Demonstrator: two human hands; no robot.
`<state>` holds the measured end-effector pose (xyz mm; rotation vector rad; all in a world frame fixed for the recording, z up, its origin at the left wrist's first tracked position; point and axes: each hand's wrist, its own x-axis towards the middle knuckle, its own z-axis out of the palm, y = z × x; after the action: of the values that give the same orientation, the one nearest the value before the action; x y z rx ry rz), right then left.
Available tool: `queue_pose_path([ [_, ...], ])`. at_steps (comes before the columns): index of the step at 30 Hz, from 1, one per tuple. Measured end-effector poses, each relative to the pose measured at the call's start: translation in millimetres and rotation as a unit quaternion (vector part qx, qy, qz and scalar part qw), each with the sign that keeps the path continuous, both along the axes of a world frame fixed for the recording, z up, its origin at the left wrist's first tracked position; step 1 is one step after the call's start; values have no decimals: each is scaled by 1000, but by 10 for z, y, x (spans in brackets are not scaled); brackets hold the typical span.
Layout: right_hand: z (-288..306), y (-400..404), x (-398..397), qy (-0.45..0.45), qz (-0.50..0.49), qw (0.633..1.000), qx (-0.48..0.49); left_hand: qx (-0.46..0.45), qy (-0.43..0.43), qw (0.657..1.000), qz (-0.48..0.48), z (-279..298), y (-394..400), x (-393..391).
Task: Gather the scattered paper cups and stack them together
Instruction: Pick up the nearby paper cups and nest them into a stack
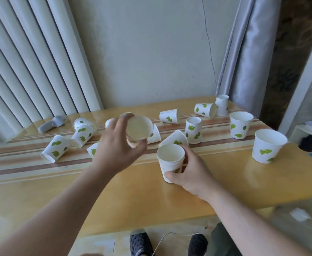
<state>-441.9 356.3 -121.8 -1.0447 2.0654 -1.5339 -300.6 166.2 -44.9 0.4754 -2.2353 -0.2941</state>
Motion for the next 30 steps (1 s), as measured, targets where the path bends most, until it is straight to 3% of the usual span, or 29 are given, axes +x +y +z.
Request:
queue_pose_path([
  [1,-7,-1,-4,1,2,1000,2,84,40,995,-19,113,75,7],
  [3,-17,-3,-9,6,4,1000,8,269,82,954,-102,286,242,-20],
  [5,-19,5,-10,10,5,1000,7,346,68,922,-160,295,372,-63],
  [8,-2,29,4,13,9,1000,4,319,-9,931,-177,90,495,-125],
  [13,23,34,31,9,-1,1000,12,280,-66,942,-174,-236,449,-105],
  [20,230,-219,118,16,7,1000,10,387,-172,878,-223,-557,98,232],
  [26,173,-343,144,0,90,994,58,304,-131,939,-91,-637,-97,292],
  [30,221,-273,-196,54,-175,982,43,276,-136,949,-60,-702,-114,354],
])
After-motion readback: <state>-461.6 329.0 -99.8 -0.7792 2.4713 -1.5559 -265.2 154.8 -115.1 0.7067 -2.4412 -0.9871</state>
